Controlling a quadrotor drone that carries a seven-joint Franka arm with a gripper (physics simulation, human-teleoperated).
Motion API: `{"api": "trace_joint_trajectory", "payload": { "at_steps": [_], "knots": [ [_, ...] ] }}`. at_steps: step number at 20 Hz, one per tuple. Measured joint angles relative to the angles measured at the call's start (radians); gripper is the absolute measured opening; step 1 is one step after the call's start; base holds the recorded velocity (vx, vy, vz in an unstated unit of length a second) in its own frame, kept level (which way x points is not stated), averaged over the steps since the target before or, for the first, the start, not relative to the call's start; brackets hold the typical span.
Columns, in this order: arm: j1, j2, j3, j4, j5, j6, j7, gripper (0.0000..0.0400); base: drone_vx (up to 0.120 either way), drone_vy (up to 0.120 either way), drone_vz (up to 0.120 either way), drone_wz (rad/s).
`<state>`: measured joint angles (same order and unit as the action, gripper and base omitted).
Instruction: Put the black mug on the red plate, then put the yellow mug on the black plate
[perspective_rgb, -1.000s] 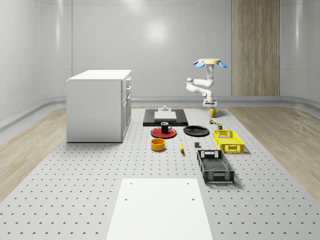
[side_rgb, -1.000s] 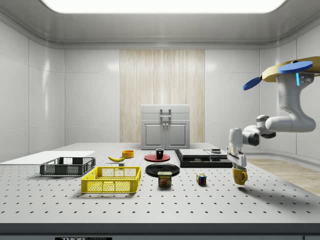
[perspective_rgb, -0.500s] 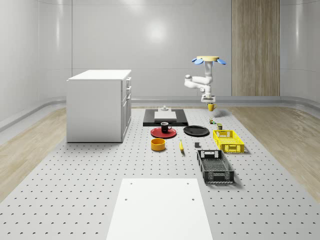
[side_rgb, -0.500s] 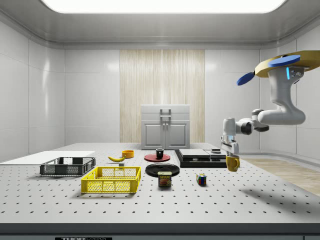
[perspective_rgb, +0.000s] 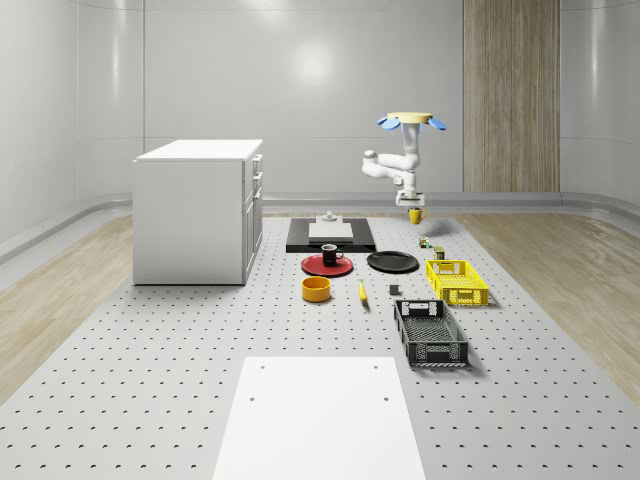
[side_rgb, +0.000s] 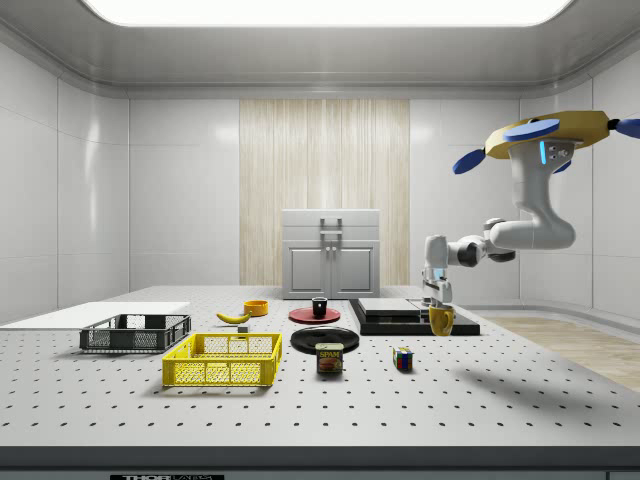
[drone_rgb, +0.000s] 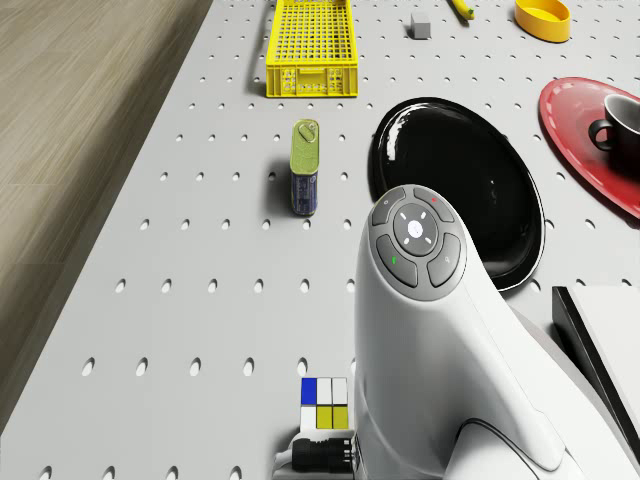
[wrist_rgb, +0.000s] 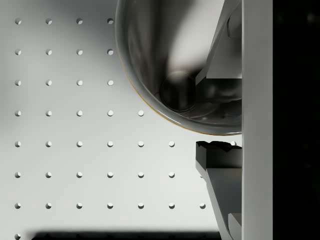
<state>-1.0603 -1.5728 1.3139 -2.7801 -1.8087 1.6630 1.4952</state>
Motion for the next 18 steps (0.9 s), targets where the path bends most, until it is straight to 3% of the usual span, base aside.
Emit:
{"api": "trace_joint_trajectory", "payload": {
  "at_steps": [18],
  "knots": [
    [-0.001,-0.006,0.002,0.000,0.004,0.005,0.001,0.0110,0.120,-0.120,0.000,0.000]
  ]
}}
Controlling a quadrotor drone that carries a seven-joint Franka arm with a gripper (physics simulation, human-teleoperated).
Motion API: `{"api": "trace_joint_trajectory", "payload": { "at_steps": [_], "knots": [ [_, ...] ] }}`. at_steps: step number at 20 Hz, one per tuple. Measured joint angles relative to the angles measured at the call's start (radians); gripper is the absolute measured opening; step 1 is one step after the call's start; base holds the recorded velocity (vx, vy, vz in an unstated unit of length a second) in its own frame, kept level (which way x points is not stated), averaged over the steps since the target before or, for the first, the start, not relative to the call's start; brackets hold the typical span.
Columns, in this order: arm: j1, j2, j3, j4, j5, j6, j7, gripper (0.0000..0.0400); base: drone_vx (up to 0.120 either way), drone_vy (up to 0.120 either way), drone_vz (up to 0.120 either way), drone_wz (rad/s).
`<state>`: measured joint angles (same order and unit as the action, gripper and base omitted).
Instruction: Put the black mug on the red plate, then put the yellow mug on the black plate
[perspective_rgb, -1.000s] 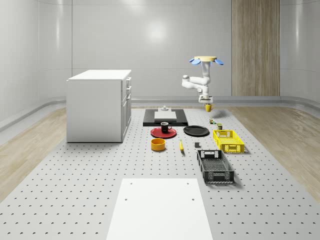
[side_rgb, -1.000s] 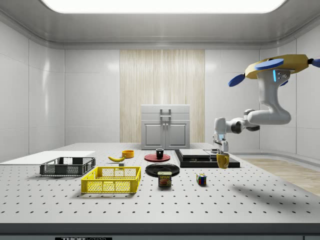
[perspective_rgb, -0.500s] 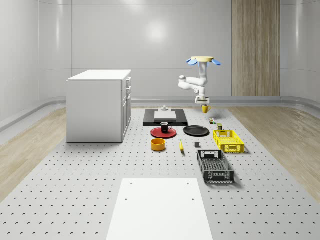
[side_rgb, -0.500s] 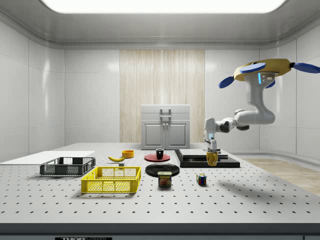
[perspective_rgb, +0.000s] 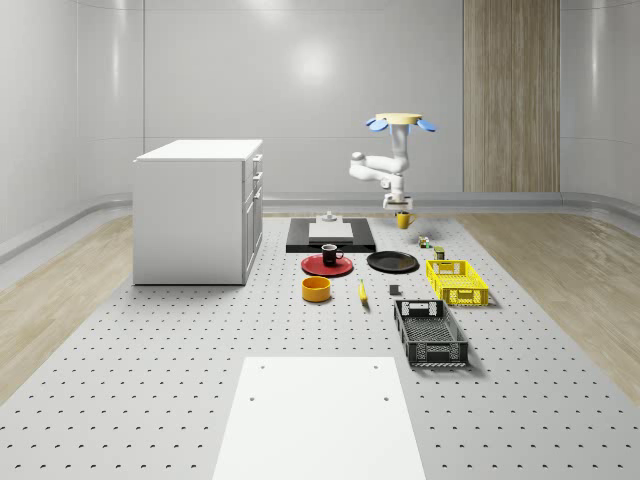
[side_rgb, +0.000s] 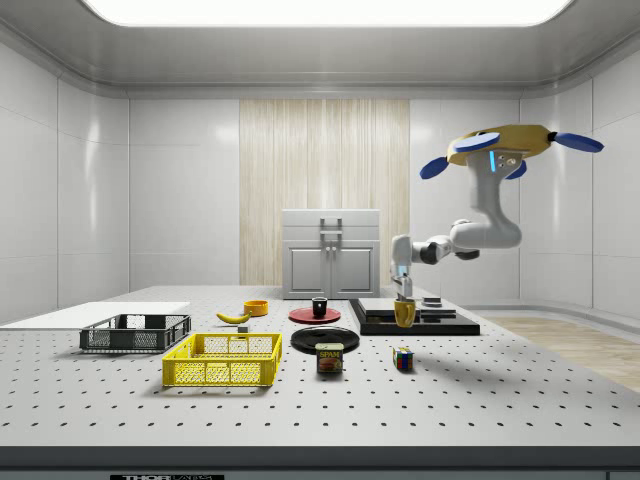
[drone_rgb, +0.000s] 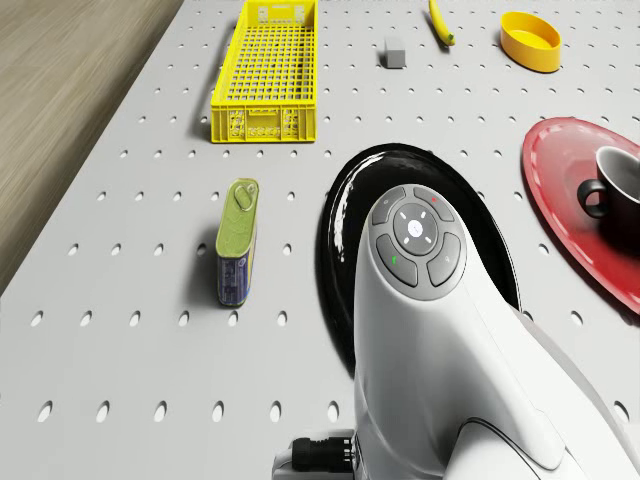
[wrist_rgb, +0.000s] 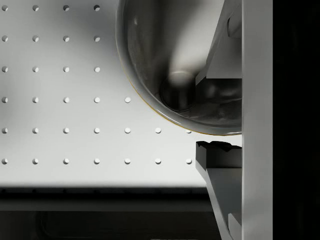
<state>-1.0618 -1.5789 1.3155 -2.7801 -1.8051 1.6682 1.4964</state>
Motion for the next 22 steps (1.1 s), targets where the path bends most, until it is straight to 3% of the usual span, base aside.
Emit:
{"api": "trace_joint_trajectory", "payload": {
  "at_steps": [17,22],
  "knots": [
    [-0.001,-0.004,0.000,0.000,0.002,0.003,0.001,0.0110,0.120,-0.120,0.000,0.000],
    [-0.001,-0.005,0.000,0.000,0.002,0.004,0.001,0.0110,0.120,-0.008,-0.032,0.000]
  ]
}}
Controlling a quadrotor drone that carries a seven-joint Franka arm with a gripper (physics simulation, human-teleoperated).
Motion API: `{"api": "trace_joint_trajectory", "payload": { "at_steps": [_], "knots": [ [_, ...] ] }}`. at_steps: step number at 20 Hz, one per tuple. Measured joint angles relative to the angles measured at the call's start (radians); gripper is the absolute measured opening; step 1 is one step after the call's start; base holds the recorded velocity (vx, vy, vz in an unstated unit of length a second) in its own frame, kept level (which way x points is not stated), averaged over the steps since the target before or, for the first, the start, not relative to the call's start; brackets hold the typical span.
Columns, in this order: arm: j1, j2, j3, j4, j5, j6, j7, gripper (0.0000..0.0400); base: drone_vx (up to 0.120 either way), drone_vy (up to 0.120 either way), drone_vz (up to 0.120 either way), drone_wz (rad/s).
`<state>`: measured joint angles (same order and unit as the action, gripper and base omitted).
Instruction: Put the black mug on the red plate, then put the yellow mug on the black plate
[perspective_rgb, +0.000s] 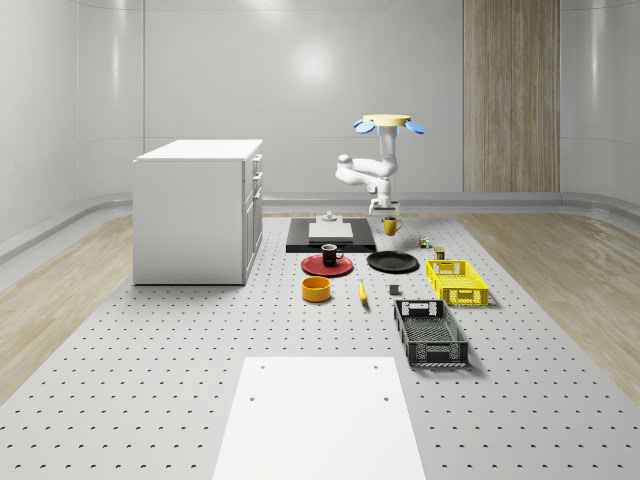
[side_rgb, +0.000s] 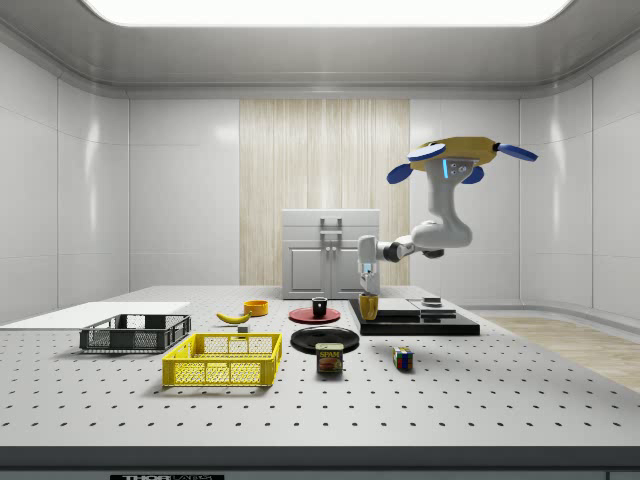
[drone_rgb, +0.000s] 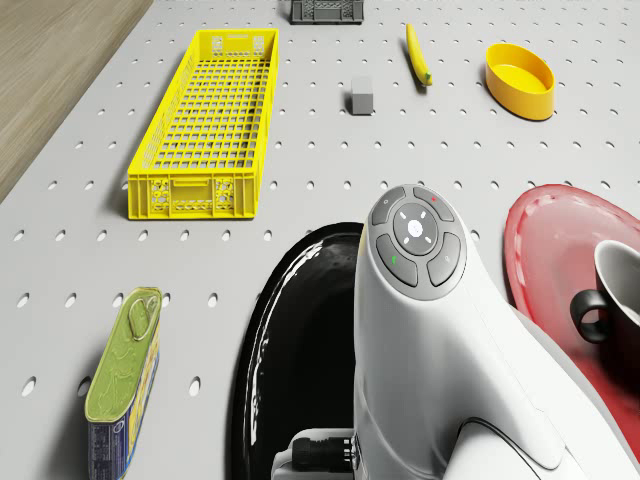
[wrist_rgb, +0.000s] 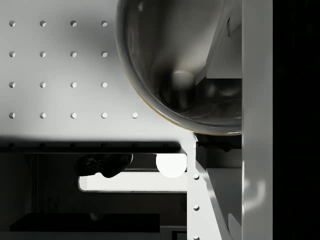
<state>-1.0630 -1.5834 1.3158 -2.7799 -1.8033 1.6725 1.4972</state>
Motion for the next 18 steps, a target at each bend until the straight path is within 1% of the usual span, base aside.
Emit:
{"api": "trace_joint_trajectory", "payload": {
  "at_steps": [5,6,8,18],
  "knots": [
    [0.000,-0.001,0.000,0.000,0.000,0.001,0.000,0.0110,0.120,0.000,-0.120,0.000],
    [0.000,-0.001,0.000,0.000,0.000,0.001,0.000,0.0110,0.120,-0.040,0.000,0.000],
    [0.000,-0.001,0.000,0.000,0.000,0.001,0.000,0.0110,0.120,-0.120,0.000,0.000],
    [-0.001,-0.002,0.000,0.000,0.001,0.002,0.000,0.0110,0.120,0.000,0.000,0.000]
  ]
}}
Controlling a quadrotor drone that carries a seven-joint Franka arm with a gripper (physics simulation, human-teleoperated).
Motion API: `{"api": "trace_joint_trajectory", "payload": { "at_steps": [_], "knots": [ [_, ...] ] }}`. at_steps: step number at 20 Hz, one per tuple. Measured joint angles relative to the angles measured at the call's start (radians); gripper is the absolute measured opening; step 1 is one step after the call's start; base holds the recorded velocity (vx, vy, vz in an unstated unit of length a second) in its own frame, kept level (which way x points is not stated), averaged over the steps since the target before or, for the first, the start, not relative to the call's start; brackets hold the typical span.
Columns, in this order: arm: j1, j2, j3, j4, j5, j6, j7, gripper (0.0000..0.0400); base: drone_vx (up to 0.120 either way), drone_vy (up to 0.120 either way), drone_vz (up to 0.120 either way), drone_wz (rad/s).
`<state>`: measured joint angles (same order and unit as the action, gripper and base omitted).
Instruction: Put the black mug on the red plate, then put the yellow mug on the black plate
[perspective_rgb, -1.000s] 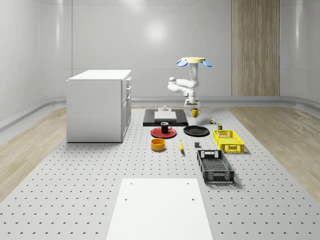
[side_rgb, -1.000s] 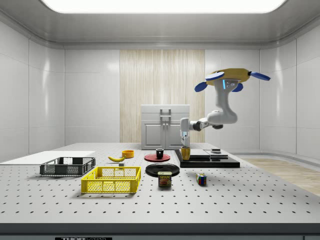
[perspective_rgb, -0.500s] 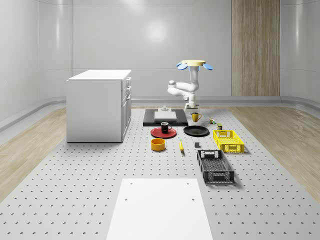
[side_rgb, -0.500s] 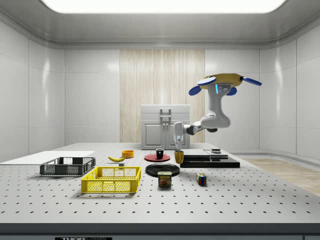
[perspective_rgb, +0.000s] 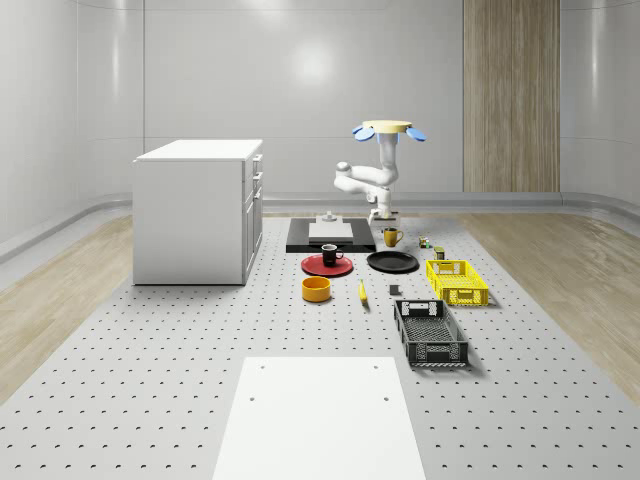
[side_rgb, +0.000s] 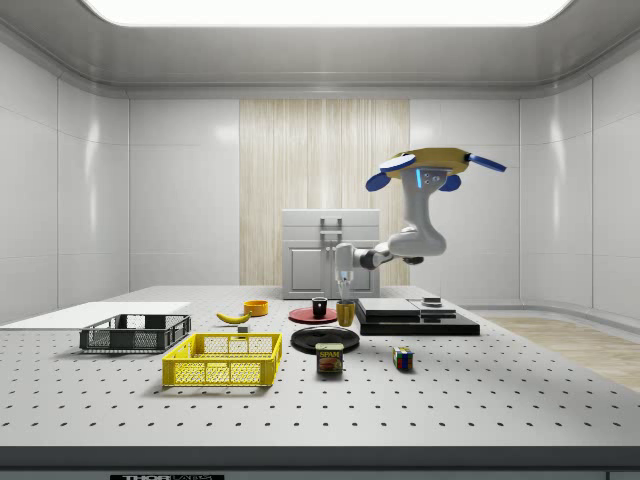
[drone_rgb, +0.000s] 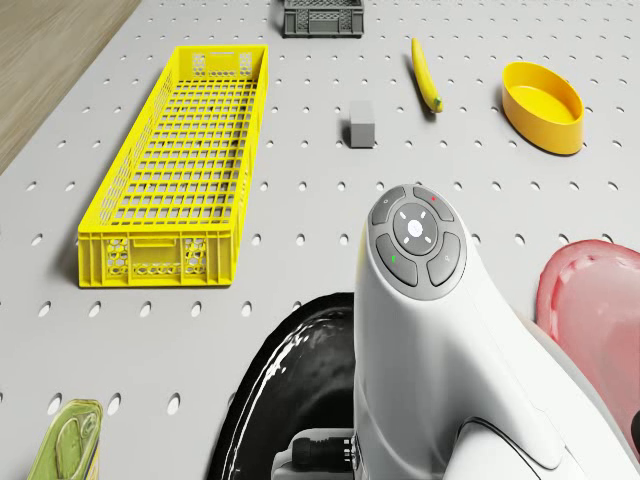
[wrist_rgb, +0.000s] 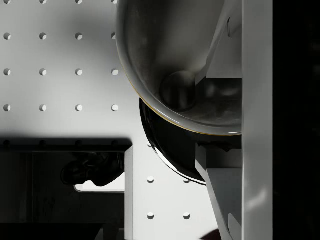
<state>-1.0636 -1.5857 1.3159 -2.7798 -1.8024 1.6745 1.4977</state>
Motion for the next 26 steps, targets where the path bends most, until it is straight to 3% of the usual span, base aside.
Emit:
{"api": "trace_joint_trajectory", "payload": {
  "at_steps": [11,26],
  "knots": [
    [0.000,-0.001,0.000,0.000,0.000,0.001,0.000,0.0110,0.120,0.000,0.000,0.000],
    [-0.038,0.010,-0.153,0.052,-0.141,0.061,0.006,0.0110,0.000,0.000,0.000,0.000]
  ]
}}
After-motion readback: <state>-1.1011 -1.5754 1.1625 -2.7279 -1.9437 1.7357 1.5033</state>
